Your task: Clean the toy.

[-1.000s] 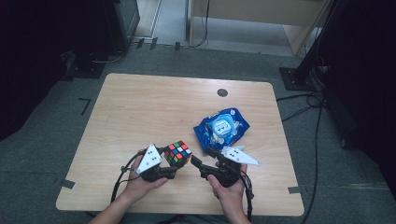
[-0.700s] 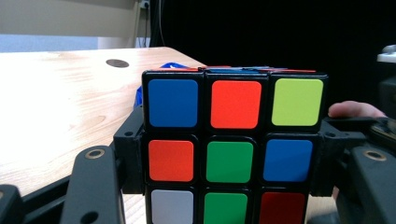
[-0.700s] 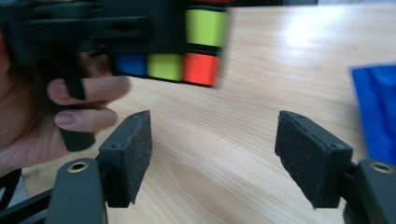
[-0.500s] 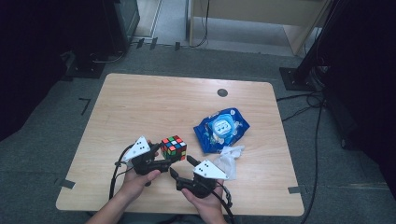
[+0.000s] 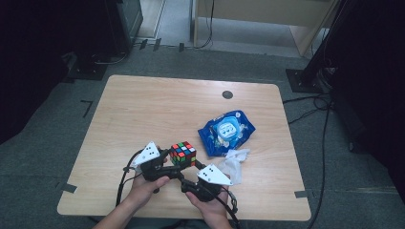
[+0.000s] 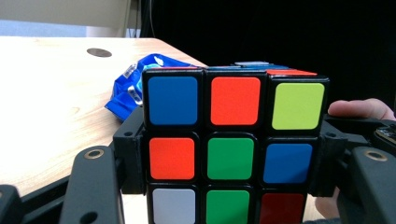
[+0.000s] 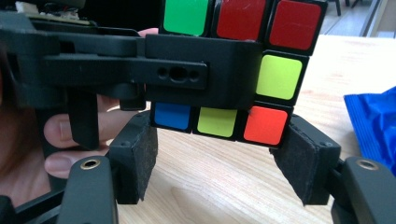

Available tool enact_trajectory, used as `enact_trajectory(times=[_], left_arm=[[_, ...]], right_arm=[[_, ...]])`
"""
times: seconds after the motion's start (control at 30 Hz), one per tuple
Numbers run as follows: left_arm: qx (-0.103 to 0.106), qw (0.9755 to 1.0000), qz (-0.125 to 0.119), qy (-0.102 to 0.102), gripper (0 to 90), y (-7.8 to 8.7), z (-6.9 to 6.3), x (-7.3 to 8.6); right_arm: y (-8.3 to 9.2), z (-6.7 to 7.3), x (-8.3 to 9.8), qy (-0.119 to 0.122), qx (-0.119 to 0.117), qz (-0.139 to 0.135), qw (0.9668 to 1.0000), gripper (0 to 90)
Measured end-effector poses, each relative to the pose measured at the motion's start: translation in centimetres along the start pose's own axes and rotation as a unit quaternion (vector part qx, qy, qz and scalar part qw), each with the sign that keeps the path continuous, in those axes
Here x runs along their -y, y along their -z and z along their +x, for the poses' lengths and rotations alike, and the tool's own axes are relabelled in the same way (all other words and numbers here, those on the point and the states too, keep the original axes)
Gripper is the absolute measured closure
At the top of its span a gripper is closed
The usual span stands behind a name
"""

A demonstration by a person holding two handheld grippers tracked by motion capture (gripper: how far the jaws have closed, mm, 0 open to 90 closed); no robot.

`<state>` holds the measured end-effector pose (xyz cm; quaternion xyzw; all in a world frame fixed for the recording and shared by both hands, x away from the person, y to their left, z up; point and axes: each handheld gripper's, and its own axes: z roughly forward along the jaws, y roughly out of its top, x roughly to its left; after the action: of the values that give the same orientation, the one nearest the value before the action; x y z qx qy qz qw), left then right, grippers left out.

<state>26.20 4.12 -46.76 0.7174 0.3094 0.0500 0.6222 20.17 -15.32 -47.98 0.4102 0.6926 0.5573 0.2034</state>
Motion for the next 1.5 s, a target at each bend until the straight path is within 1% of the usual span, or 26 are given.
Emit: enact_trajectory(times=[0.1, 0.2, 0.27, 0.33, 0.37, 0.43, 0.5, 0.6, 0.67, 0.7, 0.73, 0.83, 0.9, 0.97, 1.03, 1.07, 1.1, 1.13, 1.2, 1.23, 1.27, 1.3, 1.33, 1.4, 1.47, 1.5], left_arm=[[0.000, 1.0000, -0.003, 0.002, 32.9, 0.2, 0.0, -0.1], [0.002, 0.9999, -0.005, 0.009, 32.7, 0.2, 0.1, -0.1], [0.000, 0.9999, -0.007, 0.014, 32.9, 0.1, 0.0, 0.1], [0.002, 0.9999, -0.006, 0.015, 33.0, -0.2, -0.3, 0.4], [0.003, 0.9999, -0.004, 0.012, 33.0, -0.3, -0.5, 0.6], [-0.002, 1.0000, 0.000, -0.004, 33.0, -0.7, -1.2, 0.9], [-0.007, 0.9999, 0.000, -0.012, 32.9, -0.9, -1.5, 0.8], [0.001, 0.9999, -0.006, -0.009, 31.6, -0.7, -1.1, 0.6], [0.013, 0.9997, -0.022, -0.001, 30.3, -0.2, -0.8, 0.3], [0.015, 0.9995, -0.027, -0.003, 29.1, 0.1, -0.6, 0.1], [0.018, 0.9993, -0.033, -0.008, 27.2, 0.4, -0.5, -0.1], [0.013, 0.9982, -0.042, -0.041, 23.0, 1.4, -0.2, -0.6], [0.007, 0.9972, -0.043, -0.060, 18.3, 2.1, 0.2, -0.7], [-0.001, 0.9961, -0.044, -0.077, 18.3, 2.7, 0.6, -0.8], [-0.008, 0.9954, -0.038, -0.088, 18.3, 3.0, 1.0, -0.7], [-0.012, 0.9944, -0.032, -0.099, 18.3, 3.1, 1.1, -0.5], [-0.018, 0.9930, -0.024, -0.114, 18.4, 3.0, 1.2, -0.4], [-0.025, 0.9907, -0.012, -0.133, 18.4, 2.8, 1.1, -0.1], [-0.042, 0.9836, 0.010, -0.175, 18.5, 2.3, 0.7, 0.4], [-0.052, 0.9775, 0.024, -0.203, 18.6, 1.9, 0.3, 0.8], [-0.057, 0.9736, 0.031, -0.219, 18.6, 1.6, 0.1, 1.0], [-0.071, 0.9651, 0.043, -0.248, 18.6, 1.1, -0.4, 1.4], [-0.081, 0.9575, 0.051, -0.272, 18.8, 0.8, -0.7, 1.7], [-0.087, 0.9484, 0.060, -0.299, 18.7, 0.4, -1.1, 2.1], [-0.087, 0.9420, 0.067, -0.317, 18.7, 0.0, -1.5, 2.5], [-0.089, 0.9373, 0.072, -0.329, 18.6, -0.1, -1.6, 2.7]], right_arm=[[0.0, 0.1, 0.0, 0.023, 0.004, -0.006, 0.9997, 33.7], [0.0, 0.2, 0.1, 0.047, 0.012, -0.011, 0.9988, 33.5], [-0.1, 0.2, 0.2, 0.039, 0.010, -0.010, 0.9991, 32.8], [-0.2, 0.2, 0.2, 0.017, 0.008, -0.008, 0.9998, 31.4], [-0.2, 0.1, 0.2, 0.008, 0.008, -0.007, 0.9999, 30.8], [-0.3, -0.2, 0.2, -0.009, 0.011, -0.003, 0.9999, 30.3], [-0.1, -0.5, 0.3, -0.029, 0.005, 0.000, 0.9996, 31.6], [0.0, -0.6, 0.2, -0.019, 0.008, 0.001, 0.9998, 33.3], [0.0, -0.6, 0.1, -0.013, 0.004, 0.008, 0.9999, 33.4], [0.0, -0.7, 0.1, -0.010, 0.002, 0.011, 0.9999, 33.5], [-0.1, -0.7, 0.1, -0.009, -0.001, 0.015, 0.9998, 33.5], [0.1, -1.0, 0.0, -0.007, -0.012, 0.021, 0.9997, 33.6], [0.4, -1.7, -0.5, -0.006, -0.022, 0.024, 0.9994, 33.7], [0.6, -2.6, -0.9, -0.003, -0.028, 0.032, 0.9991, 33.7], [1.0, -3.5, -1.2, -0.013, -0.034, 0.038, 0.9986, 33.7], [1.2, -4.0, -1.4, -0.021, -0.038, 0.044, 0.9981, 33.7], [1.5, -4.5, -1.5, -0.027, -0.037, 0.043, 0.9980, 33.7], [1.7, -4.9, -1.7, -0.033, -0.037, 0.042, 0.9979, 33.7], [2.3, -5.5, -2.1, -0.044, -0.042, 0.041, 0.9973, 33.8], [2.5, -5.7, -2.3, -0.047, -0.043, 0.041, 0.9971, 33.8], [2.7, -5.9, -2.6, -0.050, -0.051, 0.045, 0.9964, 33.8], [2.9, -6.0, -2.7, -0.052, -0.055, 0.045, 0.9961, 33.8], [3.1, -6.1, -2.9, -0.055, -0.062, 0.048, 0.9954, 33.8], [3.2, -6.1, -3.2, -0.061, -0.075, 0.061, 0.9934, 33.8], [3.1, -6.1, -3.1, -0.074, -0.087, 0.070, 0.9910, 33.8], [3.1, -6.1, -3.1, -0.082, -0.094, 0.078, 0.9891, 33.8]])
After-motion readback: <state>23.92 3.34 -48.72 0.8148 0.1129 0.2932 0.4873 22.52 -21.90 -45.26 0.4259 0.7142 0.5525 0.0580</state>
